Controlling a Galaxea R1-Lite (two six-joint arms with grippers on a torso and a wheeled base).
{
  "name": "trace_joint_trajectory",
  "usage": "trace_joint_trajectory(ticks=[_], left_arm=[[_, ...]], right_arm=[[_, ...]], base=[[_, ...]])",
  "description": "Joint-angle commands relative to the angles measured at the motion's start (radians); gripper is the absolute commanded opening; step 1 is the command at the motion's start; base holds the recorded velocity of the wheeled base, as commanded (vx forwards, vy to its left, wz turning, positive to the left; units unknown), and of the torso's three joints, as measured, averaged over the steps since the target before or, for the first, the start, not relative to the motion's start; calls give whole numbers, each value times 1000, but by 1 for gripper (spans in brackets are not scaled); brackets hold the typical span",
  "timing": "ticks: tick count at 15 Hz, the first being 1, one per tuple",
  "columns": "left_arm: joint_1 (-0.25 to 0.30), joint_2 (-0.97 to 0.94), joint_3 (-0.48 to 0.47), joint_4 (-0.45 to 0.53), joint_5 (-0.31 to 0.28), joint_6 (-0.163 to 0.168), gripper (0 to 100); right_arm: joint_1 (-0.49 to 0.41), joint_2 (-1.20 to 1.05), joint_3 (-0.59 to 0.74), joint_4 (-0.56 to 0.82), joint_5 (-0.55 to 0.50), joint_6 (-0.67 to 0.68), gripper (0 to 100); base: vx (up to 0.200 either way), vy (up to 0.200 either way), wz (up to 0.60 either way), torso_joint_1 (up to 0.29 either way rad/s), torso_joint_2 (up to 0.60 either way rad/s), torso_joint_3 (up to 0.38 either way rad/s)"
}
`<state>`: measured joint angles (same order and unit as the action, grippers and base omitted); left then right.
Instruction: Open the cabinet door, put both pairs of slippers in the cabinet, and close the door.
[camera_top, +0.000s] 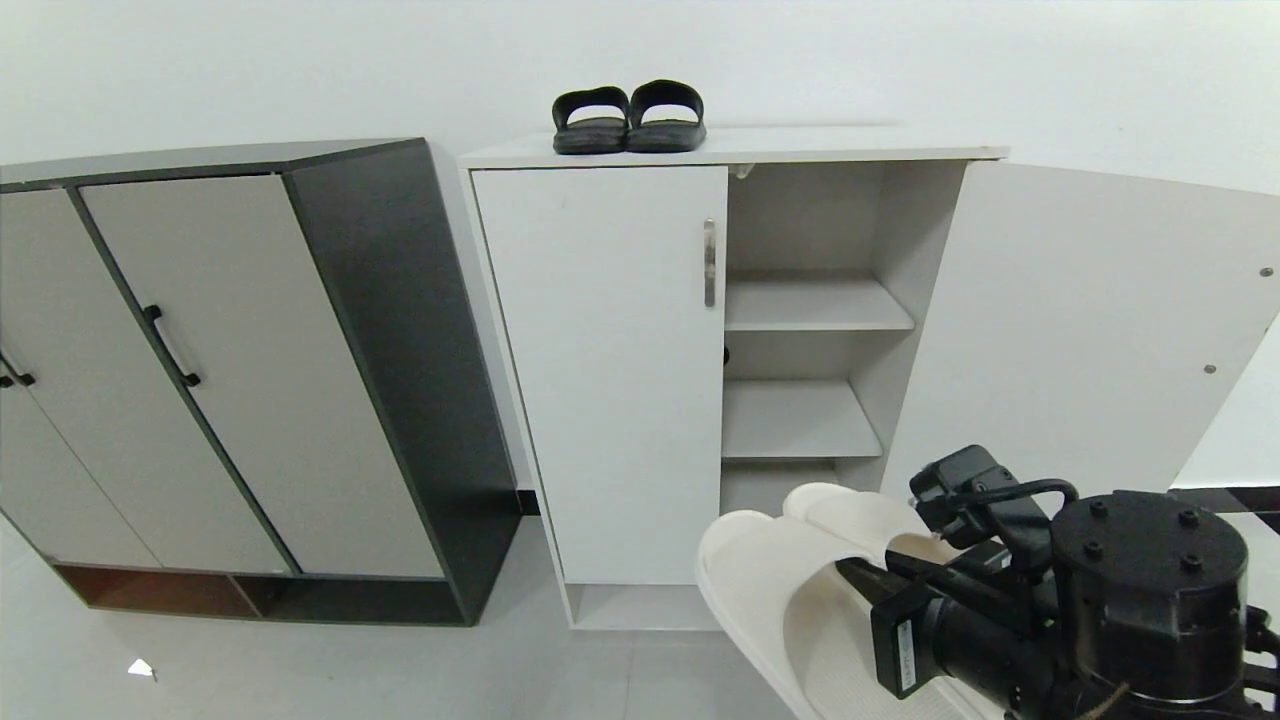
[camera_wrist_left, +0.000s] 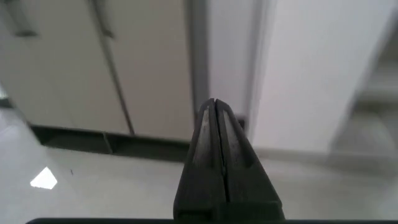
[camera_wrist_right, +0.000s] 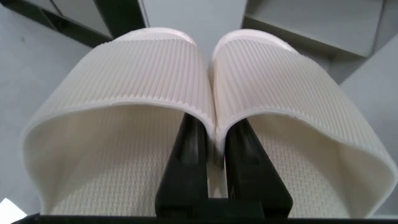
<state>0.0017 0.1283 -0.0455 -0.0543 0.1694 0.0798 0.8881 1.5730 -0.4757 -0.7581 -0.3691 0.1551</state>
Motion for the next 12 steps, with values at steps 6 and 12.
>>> trace_joint_trajectory(ticks=[6,12], left_arm=[[1,-128,46,54,-211,-18,0],[1,-128,46,54,-197,-61,0]], right_arm=[[17,5,23,-30,6,0,0],[17,71,-24,-40,-2,41,0]], base=[[0,0,0,0,0,0],[0,0,0,0,0,0]])
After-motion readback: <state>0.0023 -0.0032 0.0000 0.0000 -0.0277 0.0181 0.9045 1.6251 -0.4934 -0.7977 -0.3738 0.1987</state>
